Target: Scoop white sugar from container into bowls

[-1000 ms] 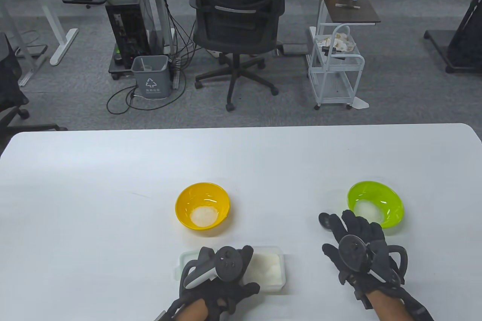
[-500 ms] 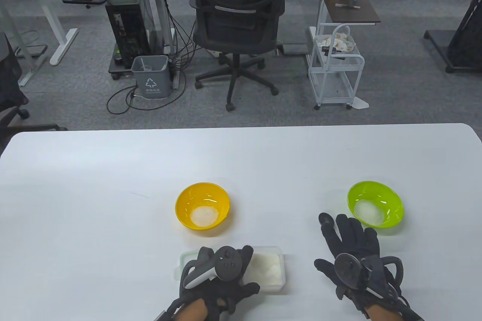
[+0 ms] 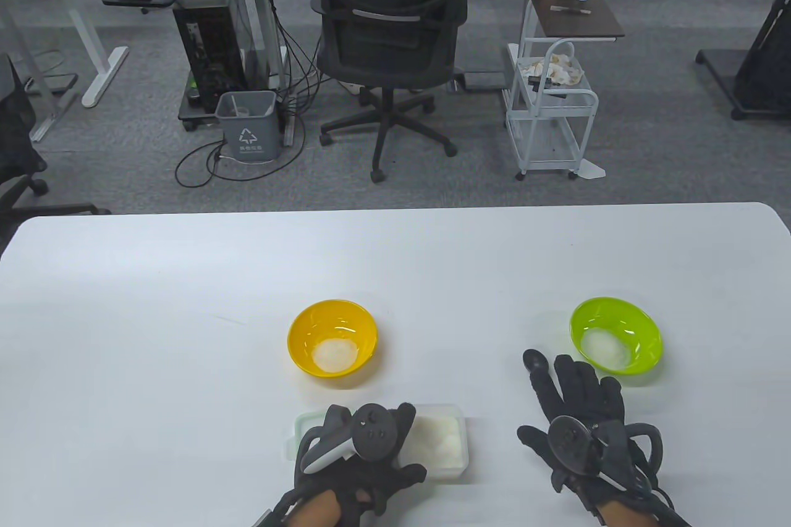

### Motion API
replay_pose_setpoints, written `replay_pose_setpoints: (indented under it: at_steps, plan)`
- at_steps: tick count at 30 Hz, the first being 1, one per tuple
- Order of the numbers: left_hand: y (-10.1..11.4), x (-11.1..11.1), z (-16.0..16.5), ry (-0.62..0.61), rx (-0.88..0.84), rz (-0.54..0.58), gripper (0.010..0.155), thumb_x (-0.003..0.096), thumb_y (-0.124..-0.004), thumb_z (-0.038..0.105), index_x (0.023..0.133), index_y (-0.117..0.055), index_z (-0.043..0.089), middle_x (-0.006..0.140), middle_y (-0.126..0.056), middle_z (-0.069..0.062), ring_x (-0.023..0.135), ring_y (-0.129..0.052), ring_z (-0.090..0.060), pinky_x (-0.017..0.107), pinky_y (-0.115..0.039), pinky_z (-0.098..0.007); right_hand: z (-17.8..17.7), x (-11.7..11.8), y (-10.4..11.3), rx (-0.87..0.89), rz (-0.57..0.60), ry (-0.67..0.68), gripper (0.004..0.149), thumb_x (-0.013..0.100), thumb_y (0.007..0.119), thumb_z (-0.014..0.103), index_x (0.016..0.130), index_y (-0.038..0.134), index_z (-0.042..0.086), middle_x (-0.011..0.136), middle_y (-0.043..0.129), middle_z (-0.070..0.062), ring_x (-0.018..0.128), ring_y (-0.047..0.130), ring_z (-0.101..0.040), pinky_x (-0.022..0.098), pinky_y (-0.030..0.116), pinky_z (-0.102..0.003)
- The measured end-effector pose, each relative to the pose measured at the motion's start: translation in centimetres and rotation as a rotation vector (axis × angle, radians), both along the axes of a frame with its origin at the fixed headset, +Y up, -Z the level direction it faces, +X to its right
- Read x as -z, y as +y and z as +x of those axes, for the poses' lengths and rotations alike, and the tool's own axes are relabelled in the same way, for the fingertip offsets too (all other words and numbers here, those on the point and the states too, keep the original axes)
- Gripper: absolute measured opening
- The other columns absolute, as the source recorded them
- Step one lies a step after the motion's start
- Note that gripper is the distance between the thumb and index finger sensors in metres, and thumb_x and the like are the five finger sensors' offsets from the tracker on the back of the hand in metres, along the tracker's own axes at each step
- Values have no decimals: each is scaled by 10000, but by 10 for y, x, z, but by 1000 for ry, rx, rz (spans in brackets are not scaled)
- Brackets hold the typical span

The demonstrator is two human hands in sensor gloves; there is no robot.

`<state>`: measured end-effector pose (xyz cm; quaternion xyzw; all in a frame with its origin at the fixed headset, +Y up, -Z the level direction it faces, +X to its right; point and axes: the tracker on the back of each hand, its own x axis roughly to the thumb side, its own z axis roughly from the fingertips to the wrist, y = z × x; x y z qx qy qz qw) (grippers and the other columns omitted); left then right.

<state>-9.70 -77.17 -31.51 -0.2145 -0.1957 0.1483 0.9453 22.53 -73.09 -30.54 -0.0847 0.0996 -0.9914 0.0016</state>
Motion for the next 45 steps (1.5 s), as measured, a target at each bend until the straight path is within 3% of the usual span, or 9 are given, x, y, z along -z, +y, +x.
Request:
replay_pose_setpoints:
  at_steps: [10, 13, 17, 20, 23, 28, 31, 35, 45]
  plan:
    - [26, 2, -2, -15, 72, 93, 866, 385, -706, 689, 1127, -393, 369, 1179, -570, 0, 1046, -771, -247, 810, -548, -516, 2, -1, 1, 23, 8, 4, 826, 402, 689, 713, 1104, 401, 385, 1211, 280, -112, 1140, 410, -395, 787, 357, -647]
    - [44, 1, -10, -3, 152, 186, 842, 382, -714, 683, 1121, -445, 380, 1174, -588, 9, 1044, -777, -246, 810, -551, -520, 2, -1, 1, 28, 10, 9, 823, 402, 690, 712, 1103, 410, 384, 1211, 288, -112, 1139, 415, -399, 787, 358, -647]
    - [52, 3, -31, -21, 332, 246, 857, 378, -719, 697, 1127, -429, 398, 1204, -517, 29, 1095, -705, -248, 831, -500, -534, 2, -1, 1, 23, 6, 9, 823, 402, 691, 711, 1103, 414, 382, 1211, 293, -113, 1137, 418, -401, 786, 359, -647]
    - [45, 8, -57, 3, 442, 252, 876, 369, -736, 702, 1131, -425, 402, 1219, -469, 30, 1128, -647, -254, 842, -459, -550, 2, -1, 2, 30, 3, 9, 817, 401, 693, 710, 1101, 429, 380, 1211, 305, -113, 1137, 423, -400, 786, 360, -648]
    - [27, 14, -85, 40, 476, 173, 921, 350, -732, 732, 1139, -392, 401, 1238, -384, 25, 1165, -563, -268, 850, -411, -565, 2, -1, 2, 27, -2, 9, 815, 402, 694, 709, 1101, 435, 379, 1210, 309, -114, 1136, 426, -401, 785, 360, -649]
    - [0, 18, -105, 49, 337, -1, 1012, 329, -714, 774, 1146, -259, 387, 1242, -177, -4, 1213, -321, -327, 852, -274, -585, 0, -1, 0, 26, -14, 11, 813, 402, 694, 708, 1100, 438, 377, 1210, 313, -113, 1136, 428, -396, 784, 360, -650]
    - [-7, 19, -103, 24, 340, -43, 1061, 315, -731, 779, 1137, -186, 387, 1232, -92, 2, 1217, -221, -333, 850, -219, -591, -1, 0, -2, 22, -26, 11, 812, 403, 694, 708, 1100, 439, 379, 1210, 315, -114, 1135, 430, -400, 786, 360, -649]
    - [-13, 18, -97, 2, 400, -42, 1101, 308, -768, 762, 1114, -126, 374, 1234, -112, 22, 1214, -236, -326, 856, -236, -593, -2, 0, -3, 18, -34, 13, 809, 404, 696, 705, 1099, 445, 377, 1210, 322, -115, 1134, 433, -401, 785, 360, -649]
    - [-10, 19, -93, 14, 369, -11, 1091, 308, -828, 724, 1129, -218, 344, 1243, -207, 10, 1206, -342, -322, 860, -331, -588, -2, 0, -3, 21, -51, 6, 806, 402, 696, 704, 1097, 455, 374, 1208, 331, -115, 1133, 436, -403, 784, 361, -650]
